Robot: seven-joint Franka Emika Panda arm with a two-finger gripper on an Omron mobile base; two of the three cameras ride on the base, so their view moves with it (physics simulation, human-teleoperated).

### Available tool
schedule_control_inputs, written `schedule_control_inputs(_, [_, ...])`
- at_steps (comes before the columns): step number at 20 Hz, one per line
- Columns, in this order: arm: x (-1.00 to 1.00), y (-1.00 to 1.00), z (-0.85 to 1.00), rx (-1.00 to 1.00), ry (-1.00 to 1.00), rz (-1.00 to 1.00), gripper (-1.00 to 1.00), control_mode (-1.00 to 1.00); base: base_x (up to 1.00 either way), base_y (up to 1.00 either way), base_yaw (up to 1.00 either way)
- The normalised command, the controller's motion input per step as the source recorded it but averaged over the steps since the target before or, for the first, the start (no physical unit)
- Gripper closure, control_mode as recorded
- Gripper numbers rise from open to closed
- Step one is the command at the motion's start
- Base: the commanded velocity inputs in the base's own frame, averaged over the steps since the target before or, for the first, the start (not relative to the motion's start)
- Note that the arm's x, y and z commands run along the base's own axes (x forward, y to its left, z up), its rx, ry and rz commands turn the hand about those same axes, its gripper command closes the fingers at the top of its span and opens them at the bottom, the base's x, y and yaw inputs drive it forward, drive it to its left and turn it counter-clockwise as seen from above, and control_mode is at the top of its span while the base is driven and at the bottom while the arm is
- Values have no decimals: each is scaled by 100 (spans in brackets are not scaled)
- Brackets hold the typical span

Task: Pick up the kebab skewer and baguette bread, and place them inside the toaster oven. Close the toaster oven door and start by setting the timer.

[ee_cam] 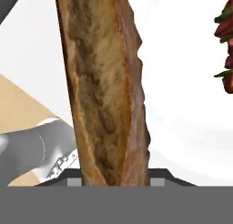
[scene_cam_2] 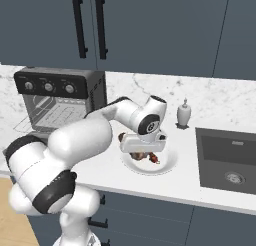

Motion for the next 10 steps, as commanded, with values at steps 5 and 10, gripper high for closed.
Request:
schedule_control_inputs(5, [-29,97,58,0,0,-4,100,-100,0,0,0])
schedule_control_inputs(10, [-36,93,26,0,0,-10,100,-100,0,0,0])
